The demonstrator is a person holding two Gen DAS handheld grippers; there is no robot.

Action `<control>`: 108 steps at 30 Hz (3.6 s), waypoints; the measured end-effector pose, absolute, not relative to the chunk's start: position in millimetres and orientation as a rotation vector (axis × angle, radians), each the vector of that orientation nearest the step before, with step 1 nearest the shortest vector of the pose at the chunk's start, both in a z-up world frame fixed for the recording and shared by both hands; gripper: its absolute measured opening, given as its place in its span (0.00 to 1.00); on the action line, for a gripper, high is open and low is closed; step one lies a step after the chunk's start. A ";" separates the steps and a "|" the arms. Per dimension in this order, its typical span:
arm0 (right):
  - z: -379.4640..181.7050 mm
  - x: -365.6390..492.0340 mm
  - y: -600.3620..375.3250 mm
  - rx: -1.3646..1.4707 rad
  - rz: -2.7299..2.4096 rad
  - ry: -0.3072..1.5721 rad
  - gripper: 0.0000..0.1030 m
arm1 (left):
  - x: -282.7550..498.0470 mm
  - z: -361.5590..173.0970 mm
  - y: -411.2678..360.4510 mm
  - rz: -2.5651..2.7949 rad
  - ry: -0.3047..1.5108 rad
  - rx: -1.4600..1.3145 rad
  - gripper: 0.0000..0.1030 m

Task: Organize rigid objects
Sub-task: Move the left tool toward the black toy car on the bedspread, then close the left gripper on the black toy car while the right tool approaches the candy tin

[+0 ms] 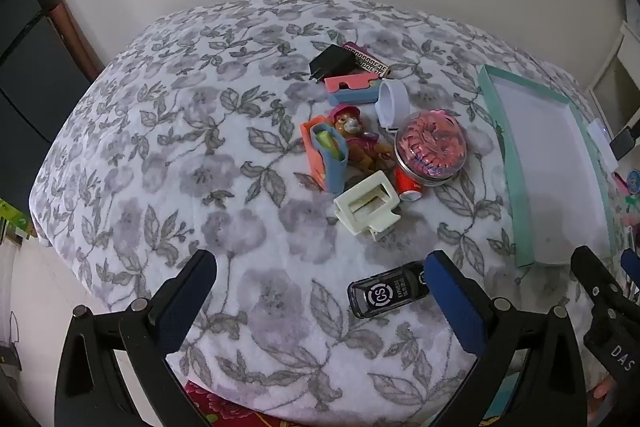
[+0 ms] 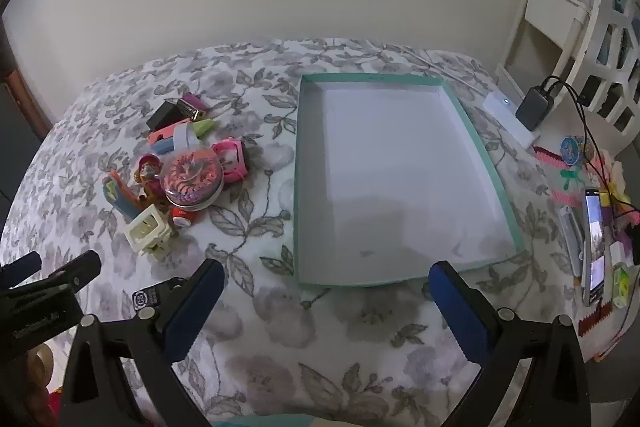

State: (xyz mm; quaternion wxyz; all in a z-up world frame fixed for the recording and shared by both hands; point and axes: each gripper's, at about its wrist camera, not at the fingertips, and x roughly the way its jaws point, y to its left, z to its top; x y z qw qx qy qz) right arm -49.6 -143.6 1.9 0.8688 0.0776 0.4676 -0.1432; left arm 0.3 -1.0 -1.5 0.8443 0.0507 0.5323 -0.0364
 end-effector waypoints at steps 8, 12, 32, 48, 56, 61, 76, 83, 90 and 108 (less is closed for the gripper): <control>4.9 -43.1 -145.7 0.166 -0.313 0.989 1.00 | -0.4 0.0 4.6 -0.061 1.108 0.115 1.00; 4.7 -41.9 -138.2 0.164 -0.305 0.981 1.00 | 0.4 -0.6 1.4 -0.052 1.112 0.119 1.00; 1.7 -42.5 -136.7 0.141 -0.285 0.984 1.00 | 2.9 -3.8 5.3 -0.045 1.125 0.114 1.00; 1.3 -42.3 -135.4 0.133 -0.282 0.992 1.00 | 1.6 -4.6 6.1 -0.045 1.126 0.115 1.00; 1.6 -41.9 -135.3 0.133 -0.282 0.992 1.00 | 1.7 -4.6 6.5 -0.045 1.127 0.115 1.00; -0.9 -41.7 -133.6 0.130 -0.273 0.998 1.00 | 1.1 -4.9 7.7 -0.043 1.128 0.116 1.00; -14.0 -34.5 -130.8 0.130 -0.256 1.060 1.00 | 19.2 -59.4 -9.3 -0.100 1.348 0.202 1.00; -12.8 -29.9 -134.5 0.148 -0.260 1.059 1.00 | 13.1 -71.6 -40.1 -0.165 1.341 0.340 0.86; -16.7 -21.9 -142.9 0.182 -0.269 1.064 1.00 | 5.9 -74.0 -63.5 -0.227 1.331 0.444 0.81; -21.2 -1.4 -135.6 0.211 -0.233 1.073 1.00 | 16.6 -67.3 -30.5 -0.286 1.384 0.355 0.40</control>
